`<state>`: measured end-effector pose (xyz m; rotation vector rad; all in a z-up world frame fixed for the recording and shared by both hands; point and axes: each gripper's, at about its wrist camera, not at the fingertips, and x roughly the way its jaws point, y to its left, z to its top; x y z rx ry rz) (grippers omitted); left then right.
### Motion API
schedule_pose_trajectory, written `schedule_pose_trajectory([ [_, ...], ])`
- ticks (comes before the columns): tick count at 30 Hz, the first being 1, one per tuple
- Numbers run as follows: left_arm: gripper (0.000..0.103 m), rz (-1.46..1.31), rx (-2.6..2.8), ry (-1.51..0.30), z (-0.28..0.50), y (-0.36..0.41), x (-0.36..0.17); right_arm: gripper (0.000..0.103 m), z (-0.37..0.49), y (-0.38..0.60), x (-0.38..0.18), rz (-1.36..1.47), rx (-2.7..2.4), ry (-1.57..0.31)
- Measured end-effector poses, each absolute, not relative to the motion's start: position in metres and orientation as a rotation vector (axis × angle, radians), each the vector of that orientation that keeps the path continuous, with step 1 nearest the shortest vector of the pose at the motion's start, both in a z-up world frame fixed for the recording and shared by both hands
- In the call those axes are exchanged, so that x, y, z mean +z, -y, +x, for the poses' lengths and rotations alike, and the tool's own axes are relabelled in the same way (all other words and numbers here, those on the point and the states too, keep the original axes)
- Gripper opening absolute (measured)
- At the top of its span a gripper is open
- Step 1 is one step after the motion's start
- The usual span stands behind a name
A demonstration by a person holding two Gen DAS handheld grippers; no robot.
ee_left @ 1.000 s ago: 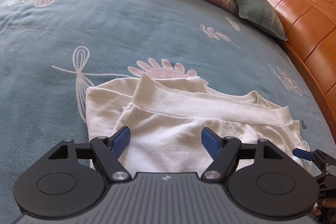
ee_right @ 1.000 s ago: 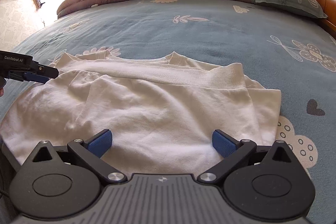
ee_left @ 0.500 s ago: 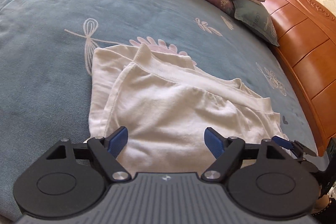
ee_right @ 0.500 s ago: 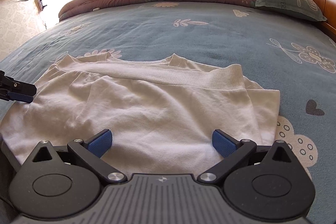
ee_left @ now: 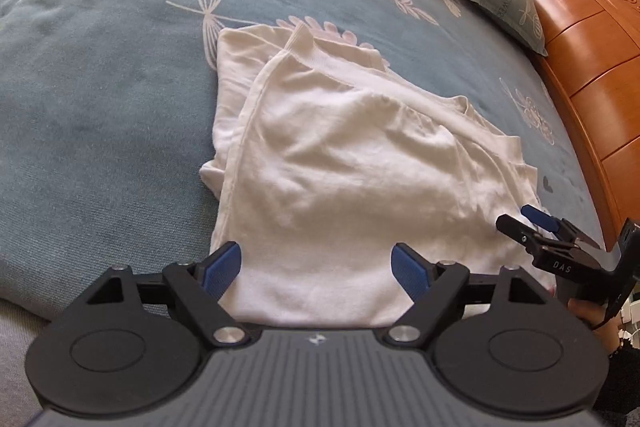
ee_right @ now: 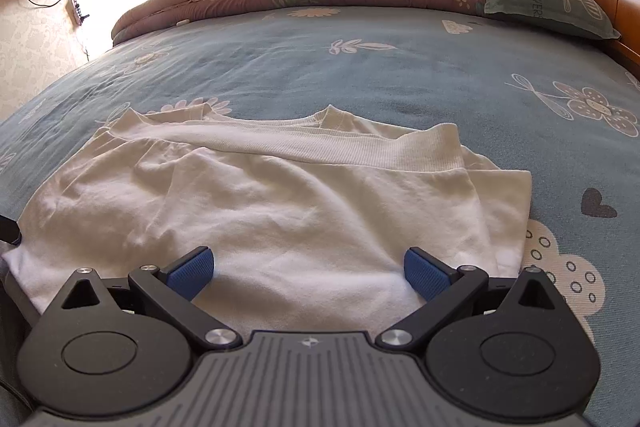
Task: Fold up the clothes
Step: 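Move both open grippers over the sweatshirt, left gripper toward its edge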
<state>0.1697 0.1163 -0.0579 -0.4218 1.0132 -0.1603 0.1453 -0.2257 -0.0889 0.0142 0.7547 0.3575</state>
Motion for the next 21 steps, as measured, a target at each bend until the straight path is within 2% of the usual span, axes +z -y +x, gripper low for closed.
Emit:
schedule_pose_trajectory([
  [11, 0.083, -0.299, -0.397, -0.88, 0.236, -0.037, -0.02, 0.103, 0.12, 0.246, -0.077, 0.008, 0.364, -0.754],
  [17, 0.083, -0.329, -0.433, -0.898, 0.272, 0.0, -0.043, 0.103, 0.117, 0.26, -0.073, 0.102, 0.385, -0.698],
  [21, 0.083, -0.326, -0.379, -0.949, 0.283, 0.002, -0.068, 0.103, 0.129, 0.259, -0.084, 0.101, 0.387, -0.738],
])
